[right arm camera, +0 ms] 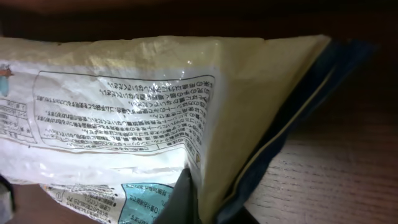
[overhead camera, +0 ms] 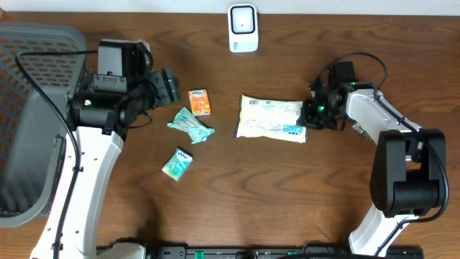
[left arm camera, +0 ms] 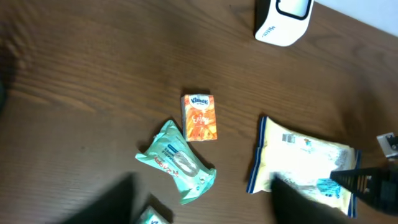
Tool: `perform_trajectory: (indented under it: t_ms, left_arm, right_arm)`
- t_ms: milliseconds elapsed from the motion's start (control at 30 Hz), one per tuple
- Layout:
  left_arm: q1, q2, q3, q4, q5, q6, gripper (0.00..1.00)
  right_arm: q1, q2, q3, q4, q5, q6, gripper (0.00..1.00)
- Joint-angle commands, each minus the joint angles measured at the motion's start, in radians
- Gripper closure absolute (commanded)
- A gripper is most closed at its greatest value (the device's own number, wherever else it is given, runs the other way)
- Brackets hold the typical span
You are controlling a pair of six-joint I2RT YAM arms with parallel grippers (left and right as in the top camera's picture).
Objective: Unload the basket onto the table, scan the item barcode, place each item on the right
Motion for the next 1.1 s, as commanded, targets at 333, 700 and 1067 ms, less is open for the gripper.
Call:
perform_trajectory:
  t_ms: [333,700,1067]
  left_arm:
    - [-0.19,0.428,-0.065,0.344,0.487,0.007,0.93]
    - [-0.242,0.604,-0.065,0.526,0.623,0.046,0.93]
    - [-0.289,0.737,-0.07,0.533,0.534,0.018,0.93]
  right_arm:
    - [0.008,-0.01,0.013,0.006,-0.043,-0.004,0.32]
    - [0.008,-0.01,0.013,0.006,-0.043,-0.004,0.31]
    - [0.008,-0.01,0.013,0.01,-0.072,-0.011,0.19]
